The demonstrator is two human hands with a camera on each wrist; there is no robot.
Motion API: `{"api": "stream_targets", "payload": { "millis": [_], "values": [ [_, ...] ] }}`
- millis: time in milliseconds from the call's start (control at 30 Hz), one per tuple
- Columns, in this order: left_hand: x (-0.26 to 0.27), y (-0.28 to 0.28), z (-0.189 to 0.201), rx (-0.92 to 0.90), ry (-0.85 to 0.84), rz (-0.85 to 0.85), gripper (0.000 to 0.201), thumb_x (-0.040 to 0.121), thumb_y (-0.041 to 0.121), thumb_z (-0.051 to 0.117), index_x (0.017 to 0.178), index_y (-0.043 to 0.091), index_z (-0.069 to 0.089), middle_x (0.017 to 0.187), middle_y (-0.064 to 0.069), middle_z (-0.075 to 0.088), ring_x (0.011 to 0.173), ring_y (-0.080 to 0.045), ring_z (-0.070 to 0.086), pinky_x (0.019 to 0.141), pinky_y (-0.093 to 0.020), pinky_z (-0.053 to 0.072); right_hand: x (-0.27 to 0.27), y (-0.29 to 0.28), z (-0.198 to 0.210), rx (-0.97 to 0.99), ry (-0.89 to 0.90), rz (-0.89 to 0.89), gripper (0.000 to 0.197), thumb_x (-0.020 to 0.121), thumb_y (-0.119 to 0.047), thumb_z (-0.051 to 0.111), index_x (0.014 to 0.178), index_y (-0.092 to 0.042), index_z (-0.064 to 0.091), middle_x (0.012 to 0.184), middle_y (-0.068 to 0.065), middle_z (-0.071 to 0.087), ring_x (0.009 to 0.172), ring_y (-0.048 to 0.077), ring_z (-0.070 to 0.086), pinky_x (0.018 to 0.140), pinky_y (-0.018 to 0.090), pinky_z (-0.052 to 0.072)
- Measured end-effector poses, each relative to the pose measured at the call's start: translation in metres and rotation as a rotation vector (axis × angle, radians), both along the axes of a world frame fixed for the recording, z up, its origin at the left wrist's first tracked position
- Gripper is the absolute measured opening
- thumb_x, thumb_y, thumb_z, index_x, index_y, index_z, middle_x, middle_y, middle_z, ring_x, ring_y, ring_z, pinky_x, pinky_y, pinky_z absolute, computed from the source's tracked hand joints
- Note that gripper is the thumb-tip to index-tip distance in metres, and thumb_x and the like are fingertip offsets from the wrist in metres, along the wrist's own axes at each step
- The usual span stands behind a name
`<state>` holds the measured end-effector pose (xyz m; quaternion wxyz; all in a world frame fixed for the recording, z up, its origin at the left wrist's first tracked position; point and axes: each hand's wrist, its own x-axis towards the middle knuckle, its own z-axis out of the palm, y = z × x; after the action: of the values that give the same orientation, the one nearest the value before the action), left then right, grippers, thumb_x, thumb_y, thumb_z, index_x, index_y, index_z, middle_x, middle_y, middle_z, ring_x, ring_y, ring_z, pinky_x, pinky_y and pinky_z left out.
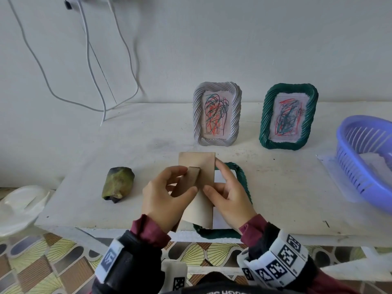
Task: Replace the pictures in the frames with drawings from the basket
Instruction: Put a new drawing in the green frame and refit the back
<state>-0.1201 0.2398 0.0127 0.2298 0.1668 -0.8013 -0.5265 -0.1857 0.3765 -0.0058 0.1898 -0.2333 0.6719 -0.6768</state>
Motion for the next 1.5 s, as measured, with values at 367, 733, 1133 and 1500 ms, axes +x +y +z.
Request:
{"api": "stream_targets", "payload": {
  "millis": [367,733,1133,1500],
  "values": [
    [-0.002,-0.011,-0.02,0.238,-0.165,-0.178,0.053,0.062,0.026,0.08,0.106,0.039,0.053,0.099,-0.003,0.069,0.08,-0.013,0.068,0.072,-0.032,0.055,-0.005,0.017,0.007,-0.007,0.096,-0.144,0.061,0.089,0.001,0.051,0.131,-0.04,0.037,0.101,-0.012,0.057,0.053,-0.003,0.046,0.059,0.008,0.041],
    [0.001,-0.013,-0.039,-0.246,-0.217,-0.259,0.05,0.082,0.018,0.066,0.121,0.039,0.043,0.118,0.021,0.053,0.11,0.003,0.049,0.095,-0.014,0.036,-0.028,0.041,0.005,0.199,0.051,-0.233,0.046,0.078,-0.001,0.065,0.112,-0.033,0.062,0.108,-0.022,0.059,0.086,-0.01,0.055,0.077,0.0,0.037],
    [0.004,-0.02,-0.06,-0.502,-0.467,-0.537,0.131,0.035,0.091,0.045,0.145,0.029,0.012,0.143,0.021,-0.006,0.134,0.005,-0.013,0.105,-0.014,-0.017,-0.038,0.041,-0.005,0.372,-0.036,-0.101,0.033,0.079,0.001,0.062,0.092,-0.029,0.069,0.088,-0.004,0.066,0.091,0.013,0.062,0.084,0.017,0.048],
    [0.005,-0.018,-0.055,-0.541,-0.491,-0.562,0.115,0.046,0.079,0.044,0.145,0.028,0.012,0.143,0.018,-0.011,0.133,0.001,-0.02,0.107,-0.021,-0.017,-0.041,0.032,-0.009,0.408,-0.047,-0.088,0.032,0.079,-0.002,0.063,0.094,-0.03,0.068,0.102,-0.003,0.065,0.102,0.017,0.059,0.098,0.034,0.044]
  ]
}}
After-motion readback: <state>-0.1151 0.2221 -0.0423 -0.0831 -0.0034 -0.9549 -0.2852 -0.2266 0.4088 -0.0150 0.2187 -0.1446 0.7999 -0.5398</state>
